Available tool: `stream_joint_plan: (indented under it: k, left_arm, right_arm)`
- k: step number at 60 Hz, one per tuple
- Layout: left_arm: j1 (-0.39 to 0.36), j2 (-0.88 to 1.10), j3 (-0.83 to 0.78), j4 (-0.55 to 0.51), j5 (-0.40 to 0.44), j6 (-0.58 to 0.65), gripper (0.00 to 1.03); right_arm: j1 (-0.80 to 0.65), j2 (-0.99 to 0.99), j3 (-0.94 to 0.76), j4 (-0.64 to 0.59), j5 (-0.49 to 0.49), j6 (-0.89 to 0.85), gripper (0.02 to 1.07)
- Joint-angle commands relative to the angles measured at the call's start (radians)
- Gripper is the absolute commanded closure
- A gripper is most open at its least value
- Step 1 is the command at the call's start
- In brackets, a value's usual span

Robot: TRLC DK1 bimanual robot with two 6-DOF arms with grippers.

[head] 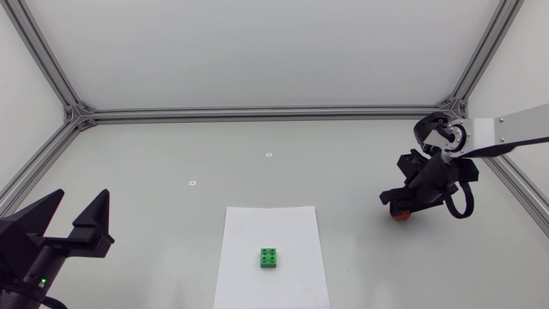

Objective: Pick up the orange 2x2 brick with the right arm and stack it on top of the green 2x2 brick in the center

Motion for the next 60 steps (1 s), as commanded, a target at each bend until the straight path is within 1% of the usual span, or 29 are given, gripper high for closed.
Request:
stream_joint_plan:
  k: [1,38,41,43,45,56,58,60]
  left_arm:
    - [0.002,-0.006,-0.041,-0.010,0.001,0.005,0.04]
    - [0.002,-0.006,-0.041,-0.010,0.001,0.005,0.04]
    - [0.002,-0.006,-0.041,-0.010,0.003,0.005,0.04]
    - [0.002,-0.006,-0.041,-0.010,0.001,0.005,0.04]
    - [0.002,-0.006,-0.041,-0.010,0.001,0.005,0.04]
    - [0.002,-0.006,-0.041,-0.010,0.001,0.005,0.04]
    - [0.002,-0.006,-0.041,-0.010,0.003,0.005,0.04]
    - [0.002,-0.006,-0.041,-0.010,0.003,0.005,0.04]
  right_arm:
    - [-0.005,-0.012,-0.026,0.009,-0.003,-0.014,0.54]
    - [-0.014,-0.015,-0.021,0.006,0.000,-0.038,0.56]
    - [-0.014,-0.015,-0.021,0.008,0.000,-0.040,0.56]
    - [-0.014,-0.015,-0.021,0.011,-0.002,-0.040,0.60]
    - [-0.016,-0.015,-0.024,0.017,-0.005,-0.041,0.60]
    - [-0.009,-0.014,-0.027,0.022,-0.005,-0.041,0.61]
    - [-0.008,-0.014,-0.029,0.026,-0.006,-0.041,0.65]
    - [-0.009,-0.014,-0.030,0.028,-0.006,-0.041,0.66]
